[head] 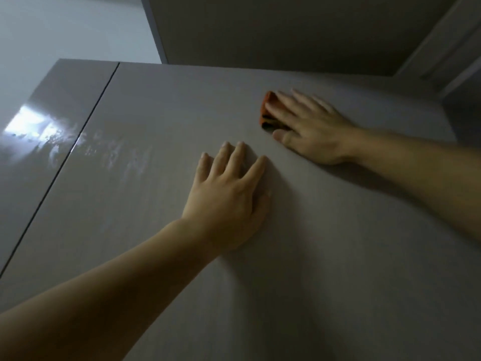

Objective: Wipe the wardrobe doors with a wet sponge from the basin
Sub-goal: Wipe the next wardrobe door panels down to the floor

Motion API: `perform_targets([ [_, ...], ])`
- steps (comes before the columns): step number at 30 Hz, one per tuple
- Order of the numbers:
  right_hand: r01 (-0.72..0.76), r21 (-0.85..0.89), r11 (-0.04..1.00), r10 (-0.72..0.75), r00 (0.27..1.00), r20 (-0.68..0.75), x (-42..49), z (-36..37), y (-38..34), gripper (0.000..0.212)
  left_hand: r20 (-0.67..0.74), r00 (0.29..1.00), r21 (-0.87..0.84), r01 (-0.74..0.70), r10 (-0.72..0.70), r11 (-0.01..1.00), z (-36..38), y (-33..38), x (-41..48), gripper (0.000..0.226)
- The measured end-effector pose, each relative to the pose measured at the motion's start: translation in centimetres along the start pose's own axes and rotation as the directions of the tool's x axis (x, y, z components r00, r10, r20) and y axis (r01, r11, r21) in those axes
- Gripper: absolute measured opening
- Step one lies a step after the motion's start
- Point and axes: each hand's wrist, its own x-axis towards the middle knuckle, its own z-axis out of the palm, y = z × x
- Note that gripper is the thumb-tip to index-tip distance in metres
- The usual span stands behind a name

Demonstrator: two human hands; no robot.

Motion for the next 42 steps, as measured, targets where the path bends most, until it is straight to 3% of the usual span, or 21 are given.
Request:
perform_targets([
  [5, -0.334, 0.147, 0.931, 0.339, 0.941, -0.008, 2.6, -1.7, 3.9, 0.062, 0.023, 0.999, 0.024, 0.036, -0.037, 0.999, -0.4, 0.7, 0.2, 0.072],
  [11, 0.016, 0.005, 1.000, -0.016, 1.000, -0.005, -1.9, 0.4, 2.1, 0.068, 0.071, 0.997, 0.069, 0.032, -0.037, 0.997, -1.0, 0.8, 0.3, 0.076],
  [14, -0.267, 0.099, 0.959, 0.267, 0.964, 0.015, 0.1, -1.1, 6.0, 0.063, 0.077, 0.994, 0.058, 0.067, -0.072, 0.996, -1.3, 2.1, 0.4, 0.076],
  [16, -0.354, 0.135, 0.925, 0.358, 0.934, -0.002, 0.4, -1.3, 6.3, 0.064, 0.066, 0.995, 0.024, 0.066, -0.068, 0.998, -1.4, 3.3, 0.8, 0.070],
  [21, -0.008, 0.027, 1.000, 0.008, 1.000, 0.003, -4.3, 0.5, 4.2, 0.066, 0.053, 0.998, -0.041, -0.019, 0.021, 0.999, -1.3, 5.8, 1.9, 0.068],
  [23, -0.095, 0.041, 0.995, 0.095, 0.995, 0.002, -4.2, 0.2, 7.3, 0.064, 0.060, 0.998, -0.009, -0.031, 0.032, 0.999, -1.0, 6.5, 2.1, 0.072],
  [25, -0.322, 0.121, 0.939, 0.322, 0.946, 0.017, -3.4, -0.6, 10.6, 0.063, 0.066, 0.997, 0.011, -0.030, 0.029, 0.999, -0.4, 7.3, 2.1, 0.079],
  [27, -0.395, 0.135, 0.909, 0.397, 0.918, 0.008, -3.6, -0.6, 11.7, 0.065, 0.060, 0.998, 0.009, -0.026, 0.025, 1.000, 0.1, 8.1, 2.2, 0.077],
  [32, -0.098, 0.048, 0.994, 0.100, 0.995, -0.031, -7.1, 1.4, 10.3, 0.077, 0.023, 0.998, 0.032, -0.061, 0.060, 0.998, 0.9, 10.3, 2.1, 0.073],
  [35, -0.300, 0.129, 0.945, 0.306, 0.952, -0.031, -4.5, 0.3, 13.7, 0.069, 0.011, 0.999, -0.018, -0.034, 0.034, 0.999, 1.1, 12.0, 2.3, 0.075],
  [37, -0.357, 0.149, 0.922, 0.367, 0.930, -0.040, -3.3, 0.0, 15.1, 0.071, 0.010, 1.000, -0.010, -0.007, 0.007, 1.000, 1.4, 12.6, 2.4, 0.076],
  [42, -0.131, 0.056, 0.990, 0.134, 0.990, -0.043, -7.7, 1.5, 13.3, 0.090, 0.032, 0.999, 0.011, -0.015, 0.014, 1.000, 1.5, 12.1, 2.2, 0.079],
])
